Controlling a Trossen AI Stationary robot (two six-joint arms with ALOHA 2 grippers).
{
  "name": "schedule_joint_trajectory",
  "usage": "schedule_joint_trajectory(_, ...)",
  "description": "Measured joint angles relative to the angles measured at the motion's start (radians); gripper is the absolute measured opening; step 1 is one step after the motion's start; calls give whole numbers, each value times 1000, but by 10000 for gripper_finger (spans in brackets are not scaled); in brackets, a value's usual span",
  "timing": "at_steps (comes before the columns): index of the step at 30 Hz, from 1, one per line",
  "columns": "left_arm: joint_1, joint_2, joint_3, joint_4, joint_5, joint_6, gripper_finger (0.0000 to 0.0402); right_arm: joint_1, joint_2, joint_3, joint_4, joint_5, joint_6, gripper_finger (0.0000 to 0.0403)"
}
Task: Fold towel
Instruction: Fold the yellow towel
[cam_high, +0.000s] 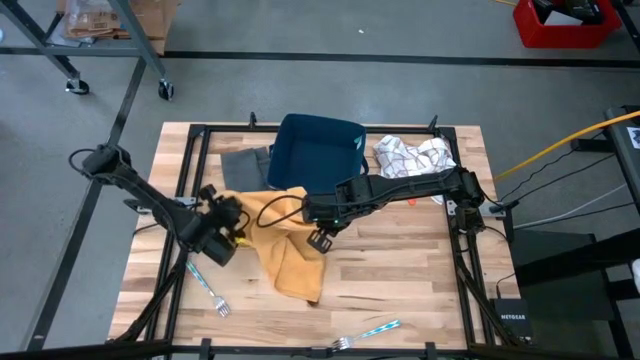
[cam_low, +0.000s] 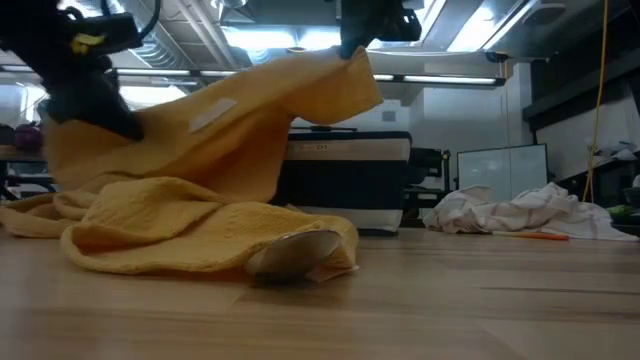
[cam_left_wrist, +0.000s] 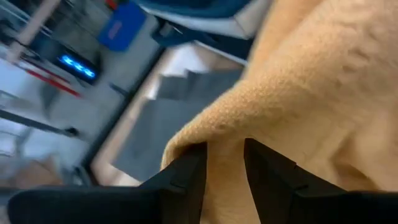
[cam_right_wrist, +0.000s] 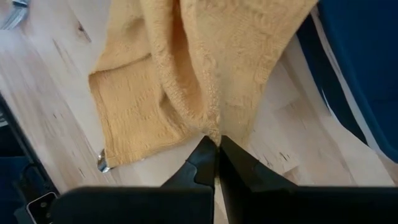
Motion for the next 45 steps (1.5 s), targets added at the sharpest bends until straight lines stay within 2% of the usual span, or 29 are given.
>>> schedule_joint_trajectory(4,55,0,-24,3,-84,39,101,0,0,0,27,0,-38,12)
schedule_joint_trajectory(7,94,0,-45,18,-88,10,101,0,0,0,48,4,-49,12)
schedule_joint_trajectory(15,139,1,-79,131,-12,-28,109,0,0,0,59,10,-49,12)
schedule_joint_trajectory(22,177,1,-79,160,35,-51,167,0,0,0,63,11,-49,12)
schedule_joint_trajectory(26,178,0,-57,158,139,-32,183,0,0,0,63,11,-49,12)
schedule_joint_trajectory(31,178,0,-10,158,289,44,177,0,0,0,63,11,-49,12)
schedule_joint_trajectory(41,177,-1,23,151,473,195,160,0,0,0,63,11,-50,12)
schedule_joint_trajectory(45,166,-1,23,149,488,241,155,0,0,0,63,11,-49,12)
